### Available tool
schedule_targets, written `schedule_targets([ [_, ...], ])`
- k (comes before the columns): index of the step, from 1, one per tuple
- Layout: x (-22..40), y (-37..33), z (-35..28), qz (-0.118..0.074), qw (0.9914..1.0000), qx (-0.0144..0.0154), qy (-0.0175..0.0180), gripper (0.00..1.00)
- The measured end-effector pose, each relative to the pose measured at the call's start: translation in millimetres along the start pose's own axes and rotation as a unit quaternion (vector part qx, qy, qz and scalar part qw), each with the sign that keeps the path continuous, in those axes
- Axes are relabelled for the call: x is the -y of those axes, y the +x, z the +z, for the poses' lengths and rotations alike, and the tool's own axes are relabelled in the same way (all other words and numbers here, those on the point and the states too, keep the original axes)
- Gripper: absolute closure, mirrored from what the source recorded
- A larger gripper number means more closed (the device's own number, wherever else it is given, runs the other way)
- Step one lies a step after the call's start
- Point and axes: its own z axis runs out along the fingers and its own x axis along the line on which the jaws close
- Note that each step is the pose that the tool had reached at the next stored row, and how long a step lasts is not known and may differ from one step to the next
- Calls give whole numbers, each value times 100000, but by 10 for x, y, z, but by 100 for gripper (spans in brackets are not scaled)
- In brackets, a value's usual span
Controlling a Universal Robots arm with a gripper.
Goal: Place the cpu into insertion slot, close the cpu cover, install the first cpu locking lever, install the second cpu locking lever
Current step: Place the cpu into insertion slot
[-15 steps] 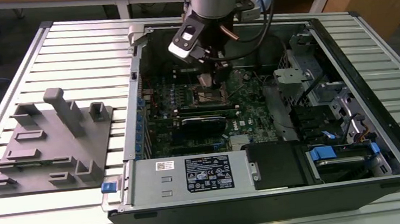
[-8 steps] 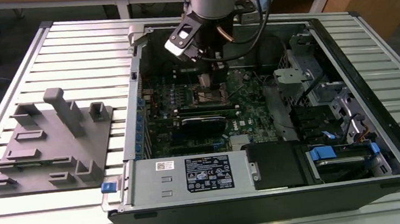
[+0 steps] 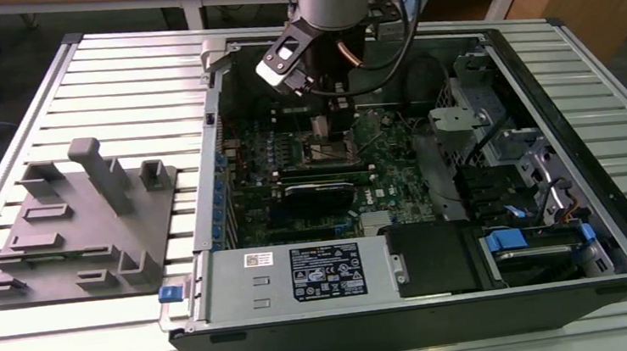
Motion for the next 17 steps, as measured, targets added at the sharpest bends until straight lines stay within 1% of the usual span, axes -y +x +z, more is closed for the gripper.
schedule_targets([
  [2, 2, 0, 16, -11, 100000, 12, -1, 46],
  [6, 6, 0, 55, -4, 99999, 30, -328, 46],
  [8, 7, 0, 77, -10, 99999, 32, -425, 46],
  [14, 8, 1, 80, -5, 99999, 34, -434, 46],
  [17, 9, 1, 106, -4, 99999, 32, -435, 46],
])
